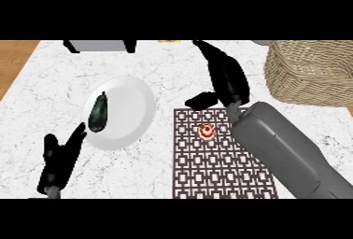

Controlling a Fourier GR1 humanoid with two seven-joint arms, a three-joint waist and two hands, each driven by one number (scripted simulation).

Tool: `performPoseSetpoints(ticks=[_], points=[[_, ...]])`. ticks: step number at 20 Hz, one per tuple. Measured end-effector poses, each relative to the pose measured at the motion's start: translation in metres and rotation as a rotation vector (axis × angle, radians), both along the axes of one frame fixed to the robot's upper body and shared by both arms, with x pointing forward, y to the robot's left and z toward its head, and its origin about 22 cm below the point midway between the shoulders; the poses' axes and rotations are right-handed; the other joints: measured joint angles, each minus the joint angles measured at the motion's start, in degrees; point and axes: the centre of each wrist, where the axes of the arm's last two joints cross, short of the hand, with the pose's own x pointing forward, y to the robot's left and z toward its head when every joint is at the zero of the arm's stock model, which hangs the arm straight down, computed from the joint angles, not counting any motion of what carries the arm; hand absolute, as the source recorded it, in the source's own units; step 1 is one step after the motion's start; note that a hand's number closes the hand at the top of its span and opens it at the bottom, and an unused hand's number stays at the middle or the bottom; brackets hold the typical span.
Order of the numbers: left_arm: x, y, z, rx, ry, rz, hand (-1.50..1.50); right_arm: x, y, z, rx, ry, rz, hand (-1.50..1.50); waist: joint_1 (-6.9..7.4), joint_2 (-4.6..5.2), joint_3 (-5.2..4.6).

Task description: Pick the cupcake from the placemat and place it in the basket

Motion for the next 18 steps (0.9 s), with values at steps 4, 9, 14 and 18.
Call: performPoseSetpoints(ticks=[4, 9, 14, 18], points=[[-0.006, 0.004, 0.000, -0.005, 0.009, 0.014, 0.00, -0.002, 0.007, 0.054, -0.171, 0.060, -0.022, -1.50, -0.99, -0.20, 0.11], [-0.009, 0.002, -0.002, -0.010, 0.003, 0.023, 0.00, -0.011, 0.008, 0.112, -0.314, 0.221, 0.000, -1.50, -1.42, 0.07, 0.25], [-0.012, 0.003, 0.002, -0.013, 0.007, 0.028, 0.00, -0.021, -0.001, 0.142, -0.366, 0.329, 0.074, -1.50, -1.44, 0.30, 0.28], [-0.013, 0.003, 0.001, -0.018, 0.007, 0.027, 0.00, -0.027, -0.013, 0.156, -0.378, 0.372, 0.112, -1.50, -1.48, 0.53, 0.31]])
